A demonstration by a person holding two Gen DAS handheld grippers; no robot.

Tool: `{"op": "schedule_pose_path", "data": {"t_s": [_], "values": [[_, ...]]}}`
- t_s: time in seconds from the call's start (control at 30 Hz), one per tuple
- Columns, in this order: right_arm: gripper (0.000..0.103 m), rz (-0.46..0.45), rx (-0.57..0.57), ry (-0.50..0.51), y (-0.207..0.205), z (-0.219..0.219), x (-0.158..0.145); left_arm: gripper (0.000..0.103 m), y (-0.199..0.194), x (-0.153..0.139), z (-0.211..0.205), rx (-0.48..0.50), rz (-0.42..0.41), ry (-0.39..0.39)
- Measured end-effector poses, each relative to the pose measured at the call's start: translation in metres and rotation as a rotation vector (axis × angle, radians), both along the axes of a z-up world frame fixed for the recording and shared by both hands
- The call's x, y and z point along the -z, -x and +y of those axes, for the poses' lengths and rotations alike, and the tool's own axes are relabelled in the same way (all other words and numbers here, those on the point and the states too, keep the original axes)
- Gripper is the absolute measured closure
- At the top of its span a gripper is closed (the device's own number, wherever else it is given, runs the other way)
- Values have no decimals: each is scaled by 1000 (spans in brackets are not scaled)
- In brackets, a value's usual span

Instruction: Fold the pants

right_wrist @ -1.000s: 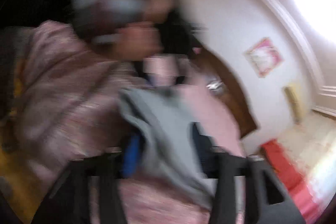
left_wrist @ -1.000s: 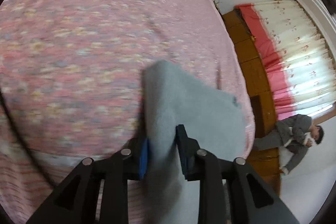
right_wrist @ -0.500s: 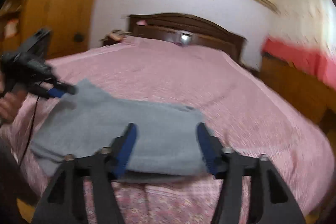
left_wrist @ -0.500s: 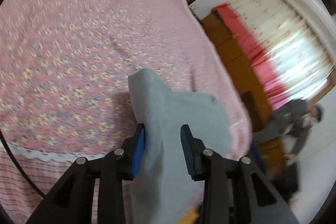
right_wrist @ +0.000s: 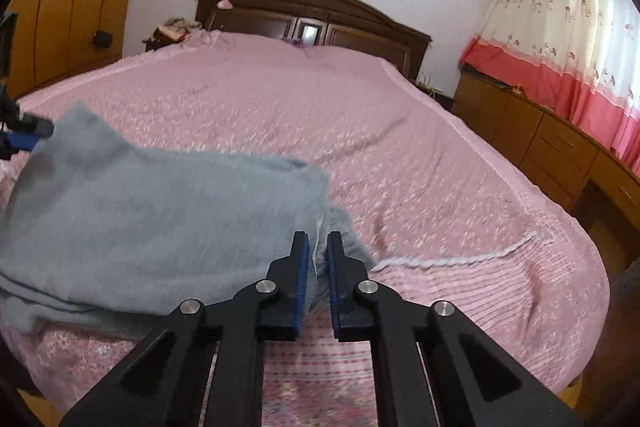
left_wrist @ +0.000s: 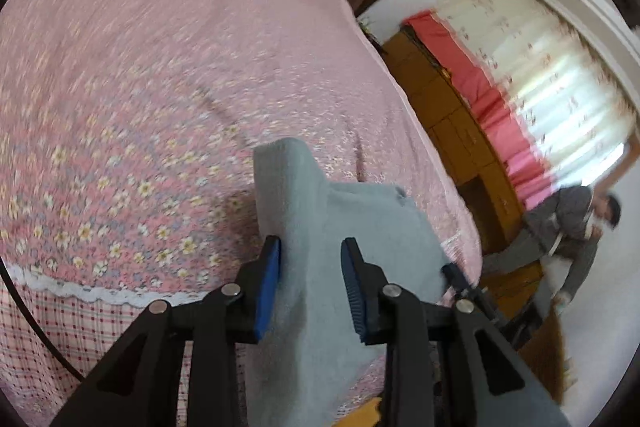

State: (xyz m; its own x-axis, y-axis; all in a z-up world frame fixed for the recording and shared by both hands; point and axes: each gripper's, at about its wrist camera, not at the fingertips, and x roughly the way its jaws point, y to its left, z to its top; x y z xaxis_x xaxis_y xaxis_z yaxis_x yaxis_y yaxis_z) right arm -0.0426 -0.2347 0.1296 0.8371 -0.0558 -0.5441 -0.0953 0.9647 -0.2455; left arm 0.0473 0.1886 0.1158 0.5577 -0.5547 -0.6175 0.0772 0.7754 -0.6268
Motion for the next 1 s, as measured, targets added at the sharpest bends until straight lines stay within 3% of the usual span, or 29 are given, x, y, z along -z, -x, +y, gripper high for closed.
{"op": "schedule_pose_path", "data": {"t_s": [0.13,0.2,0.27,0.33,0.43,0.53,0.63,0.67,0.7,0.73,0.9,1.0], "values": [[103,58,74,-36,-24,-27,11,72,-2,5,-16,-8,3,-135],[103,112,84,-40,-27,-26,10,72,-3,8,-23,-10,13,-153],[96,78,61,88,-14,-2,7,72,-4,11,-25,-17,23,-158],[63,14,-87,175,12,36,4,72,-6,11,-27,-19,27,-153],[46,-53,-390,196,65,106,-2,72,-12,11,-26,-18,29,-157],[38,-132,-630,265,107,173,13,72,-17,14,-22,-13,32,-174],[39,-201,-764,439,131,228,60,72,-16,18,-20,12,39,-202],[42,-279,-767,526,138,241,76,72,-16,20,-19,22,37,-222],[61,-340,-749,607,141,250,91,72,-15,22,-18,17,36,-248],[88,-351,-733,646,142,256,99,71,-14,24,-17,9,35,-262],[89,-265,-710,503,135,248,80,70,-22,34,-9,39,51,-196],[90,-273,-711,470,137,240,65,68,-39,42,-8,84,104,-45]]}}
